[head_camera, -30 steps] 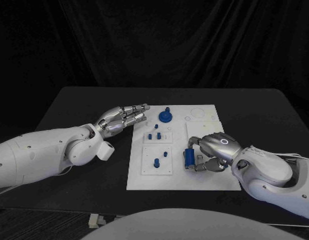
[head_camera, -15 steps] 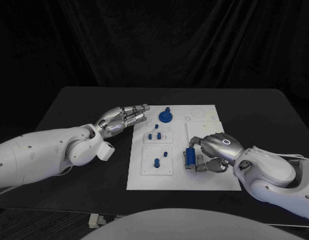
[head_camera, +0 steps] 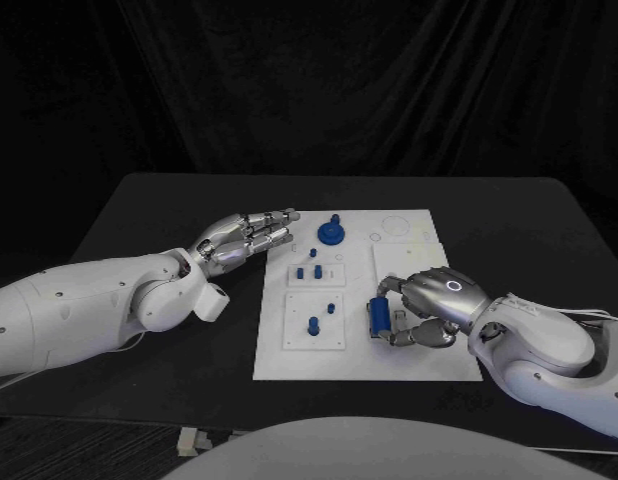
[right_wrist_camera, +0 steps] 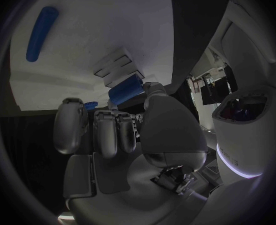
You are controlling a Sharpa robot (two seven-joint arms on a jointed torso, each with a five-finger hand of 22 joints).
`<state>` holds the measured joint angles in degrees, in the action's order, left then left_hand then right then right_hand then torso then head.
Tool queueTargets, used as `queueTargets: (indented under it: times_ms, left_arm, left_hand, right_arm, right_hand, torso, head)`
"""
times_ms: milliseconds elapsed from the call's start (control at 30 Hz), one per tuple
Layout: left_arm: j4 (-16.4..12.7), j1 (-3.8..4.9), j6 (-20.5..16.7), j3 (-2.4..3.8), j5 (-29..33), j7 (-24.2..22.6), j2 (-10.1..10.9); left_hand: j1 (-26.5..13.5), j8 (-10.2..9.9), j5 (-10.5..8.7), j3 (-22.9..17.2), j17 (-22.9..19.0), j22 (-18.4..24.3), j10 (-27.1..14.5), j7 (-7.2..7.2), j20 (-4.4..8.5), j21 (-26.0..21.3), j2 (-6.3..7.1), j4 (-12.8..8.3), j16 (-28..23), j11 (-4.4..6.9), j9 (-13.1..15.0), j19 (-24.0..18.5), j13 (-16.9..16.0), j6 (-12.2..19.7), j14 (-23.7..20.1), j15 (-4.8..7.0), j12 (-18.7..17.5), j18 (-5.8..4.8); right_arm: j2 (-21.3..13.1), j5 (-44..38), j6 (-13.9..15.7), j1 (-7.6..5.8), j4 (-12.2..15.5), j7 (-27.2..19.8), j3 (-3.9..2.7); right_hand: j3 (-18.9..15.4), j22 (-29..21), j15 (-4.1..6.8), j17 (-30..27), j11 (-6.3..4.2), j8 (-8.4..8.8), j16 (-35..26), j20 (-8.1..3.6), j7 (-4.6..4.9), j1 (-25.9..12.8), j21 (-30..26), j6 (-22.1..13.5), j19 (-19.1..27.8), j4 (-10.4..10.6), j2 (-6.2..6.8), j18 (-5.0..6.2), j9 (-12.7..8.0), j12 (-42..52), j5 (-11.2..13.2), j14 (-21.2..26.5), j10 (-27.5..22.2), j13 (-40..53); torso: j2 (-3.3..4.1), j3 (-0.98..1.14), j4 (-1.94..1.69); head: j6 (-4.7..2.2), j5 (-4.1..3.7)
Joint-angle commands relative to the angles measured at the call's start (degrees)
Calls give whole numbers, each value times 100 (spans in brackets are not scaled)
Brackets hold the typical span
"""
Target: Assemble the parts on the task board
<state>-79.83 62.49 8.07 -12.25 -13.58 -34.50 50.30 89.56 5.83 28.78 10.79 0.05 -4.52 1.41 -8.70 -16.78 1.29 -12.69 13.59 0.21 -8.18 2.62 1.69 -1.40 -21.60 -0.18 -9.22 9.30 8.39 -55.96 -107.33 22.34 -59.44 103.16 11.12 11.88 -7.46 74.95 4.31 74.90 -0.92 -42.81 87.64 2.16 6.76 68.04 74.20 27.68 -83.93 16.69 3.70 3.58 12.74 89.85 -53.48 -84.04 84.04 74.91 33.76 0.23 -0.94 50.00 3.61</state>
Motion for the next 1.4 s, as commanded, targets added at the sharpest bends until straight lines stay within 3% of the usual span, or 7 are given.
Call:
queueTargets:
  times_ms: [33,533,933,1000,1100,1167,1400]
  left_arm:
    - [-6,-11,53,6,43,-78,-12]
    - [-13,-14,54,6,43,-79,-4]
    - [-7,-17,63,6,43,-78,-10]
    - [-7,-18,63,6,43,-77,-10]
    - [-7,-19,65,6,43,-76,-9]
    - [-6,-20,66,6,43,-75,-9]
    - [-5,-23,71,6,43,-74,-9]
  left_hand:
    - [39,23,34,-3,-5,-9,0,-156,-15,37,-3,-15,-21,-48,6,37,-7,-29,18,-3,28,-95]
    - [39,23,34,-3,-5,-9,0,-156,-15,37,-3,-15,-21,-48,6,37,-7,-29,18,-3,28,-95]
    - [25,29,26,-7,-5,-14,1,-161,-15,40,-9,-6,-21,-54,7,42,-8,-30,18,-4,32,-104]
    - [25,29,26,-7,-5,-14,1,-161,-15,40,-9,-6,-21,-54,7,42,-8,-30,18,-4,32,-104]
    - [25,29,26,-7,-5,-14,1,-161,-15,40,-9,-6,-21,-54,7,42,-8,-30,18,-4,32,-104]
    - [25,29,26,-7,-5,-14,1,-161,-15,40,-9,-6,-21,-54,7,42,-8,-30,18,-4,32,-104]
    - [23,33,27,-10,-5,-14,2,-166,-15,41,-10,-5,-21,-59,7,43,-8,-32,18,-2,34,-108]
  right_arm:
    - [-5,11,-107,13,12,-47,-2]
    - [45,67,-366,13,-36,65,-2]
    - [58,69,-542,14,-50,187,-2]
    - [56,70,-557,14,-45,204,-2]
    - [51,70,-559,15,-38,230,-2]
    - [46,70,-532,15,-34,238,-2]
    - [23,70,-328,16,-17,173,-2]
  right_hand:
    - [31,1067,16,907,-17,65,-12,-22,-252,-43,12,214,-53,2,9,-26,-24,15,-13,-434,596,1509]
    - [50,1050,-34,920,40,460,-6,19,-187,-263,-57,73,-22,0,-23,-14,-309,15,300,-429,596,1509]
    - [-2,1001,-71,835,80,925,-46,56,-147,-265,-250,-318,59,6,56,21,-678,15,1037,-388,596,1509]
    - [-38,1000,-86,837,95,961,-46,66,-128,-298,-261,-339,64,7,97,22,-729,15,1356,-386,596,1509]
    - [-98,1022,-89,947,99,1009,2,73,-127,-336,-191,-375,34,18,218,8,-812,15,2332,-421,596,1509]
    - [-207,1030,-90,989,104,1035,22,73,-120,-397,-159,-430,19,38,538,1,-855,15,3176,-434,596,1509]
    - [-460,1038,-89,1019,100,1006,35,73,-128,-454,-126,-435,9,56,897,-4,-872,15,4074,-442,596,1509]
  torso:
    - [1,-1,1]
    - [3,0,-2]
    - [1,0,-2]
    - [1,0,-1]
    - [3,0,0]
    - [4,0,0]
    - [0,0,-1]
  head:
    - [0,-6]
    - [0,0]
    - [0,-4]
    - [0,-1]
    - [0,-2]
    - [0,-4]
    - [0,6]
